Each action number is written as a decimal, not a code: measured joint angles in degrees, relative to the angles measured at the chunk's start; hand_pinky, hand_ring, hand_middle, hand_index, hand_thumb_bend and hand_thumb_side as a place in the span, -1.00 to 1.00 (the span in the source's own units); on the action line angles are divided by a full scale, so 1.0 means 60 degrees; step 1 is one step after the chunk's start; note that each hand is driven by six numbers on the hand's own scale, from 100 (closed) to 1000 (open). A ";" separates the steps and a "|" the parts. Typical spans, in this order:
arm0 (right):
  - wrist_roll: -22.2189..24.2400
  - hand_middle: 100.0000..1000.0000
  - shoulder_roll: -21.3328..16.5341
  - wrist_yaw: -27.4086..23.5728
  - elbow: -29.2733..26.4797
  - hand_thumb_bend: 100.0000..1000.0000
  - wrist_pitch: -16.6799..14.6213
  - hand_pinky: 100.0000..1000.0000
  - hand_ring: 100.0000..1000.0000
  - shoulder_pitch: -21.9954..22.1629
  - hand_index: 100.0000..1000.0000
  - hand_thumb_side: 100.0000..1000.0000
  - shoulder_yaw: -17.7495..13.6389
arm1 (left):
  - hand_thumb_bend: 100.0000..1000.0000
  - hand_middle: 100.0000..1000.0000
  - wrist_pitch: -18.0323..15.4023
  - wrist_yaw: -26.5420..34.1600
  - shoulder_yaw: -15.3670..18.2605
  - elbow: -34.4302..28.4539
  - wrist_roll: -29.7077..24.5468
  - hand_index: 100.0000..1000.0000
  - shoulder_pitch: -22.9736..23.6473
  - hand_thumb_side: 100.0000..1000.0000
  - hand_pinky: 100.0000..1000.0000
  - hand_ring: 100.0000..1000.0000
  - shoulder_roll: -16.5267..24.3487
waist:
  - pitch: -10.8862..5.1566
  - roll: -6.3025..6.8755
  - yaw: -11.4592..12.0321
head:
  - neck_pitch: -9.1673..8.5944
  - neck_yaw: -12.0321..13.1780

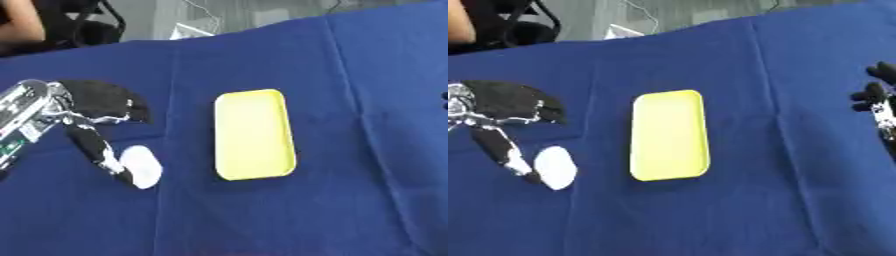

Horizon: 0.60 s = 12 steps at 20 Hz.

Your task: Pick up objects on the table and place them in the box.

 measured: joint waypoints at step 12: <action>0.0014 0.74 0.0000 -0.0001 0.0000 -0.48 -0.0012 0.27 0.32 -0.0001 0.92 0.53 0.0001 | 0.72 0.75 -0.0048 0.0003 -0.0029 0.0076 0.0048 0.88 0.0005 1.00 0.80 0.93 -0.0007 | 0.0000 0.0000 -0.0006 | 0.0000 0.0000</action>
